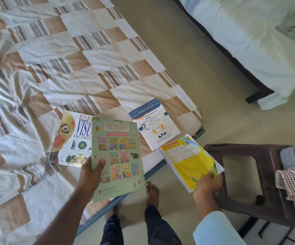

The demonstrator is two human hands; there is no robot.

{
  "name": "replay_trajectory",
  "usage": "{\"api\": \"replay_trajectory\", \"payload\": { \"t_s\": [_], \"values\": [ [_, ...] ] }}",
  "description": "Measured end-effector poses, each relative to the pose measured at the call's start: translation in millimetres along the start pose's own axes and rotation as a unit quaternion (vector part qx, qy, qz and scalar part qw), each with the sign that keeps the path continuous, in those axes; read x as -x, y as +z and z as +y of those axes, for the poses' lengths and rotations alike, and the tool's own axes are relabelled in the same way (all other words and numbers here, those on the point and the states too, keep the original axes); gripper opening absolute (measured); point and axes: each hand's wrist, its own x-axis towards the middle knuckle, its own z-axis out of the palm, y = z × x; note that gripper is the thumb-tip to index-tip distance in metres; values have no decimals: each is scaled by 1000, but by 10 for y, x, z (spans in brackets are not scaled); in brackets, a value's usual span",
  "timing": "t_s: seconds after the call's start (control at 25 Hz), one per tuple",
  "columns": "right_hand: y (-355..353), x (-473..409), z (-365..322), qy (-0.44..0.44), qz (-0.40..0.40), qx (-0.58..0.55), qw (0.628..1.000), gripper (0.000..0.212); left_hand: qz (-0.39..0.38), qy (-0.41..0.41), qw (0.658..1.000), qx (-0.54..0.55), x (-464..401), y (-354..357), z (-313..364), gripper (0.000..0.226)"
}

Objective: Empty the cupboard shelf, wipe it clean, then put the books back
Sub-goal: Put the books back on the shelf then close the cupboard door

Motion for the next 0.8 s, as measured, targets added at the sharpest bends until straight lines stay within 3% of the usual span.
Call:
{"api": "replay_trajectory", "payload": {
  "t_s": [0.16, 0.4, 0.64, 0.8],
  "values": [
    [-298, -17, -18, 80, -70, -142, 984, 18, -19, 9, 1000, -19, 115, 70, 93, 21],
    [-434, 147, -340, 98, -145, -246, 953, 31, -90, 21, 996, -13, 246, 531, 476, 22],
    [-1102, 365, -930, 49, -153, -293, 942, 35, -212, 54, 976, 12, 666, 1171, 1039, 22],
    [-1746, 540, -923, 12, -95, -307, 947, 18, -305, 75, 949, -3, 1193, 1402, 1208, 24]
  ]
}}
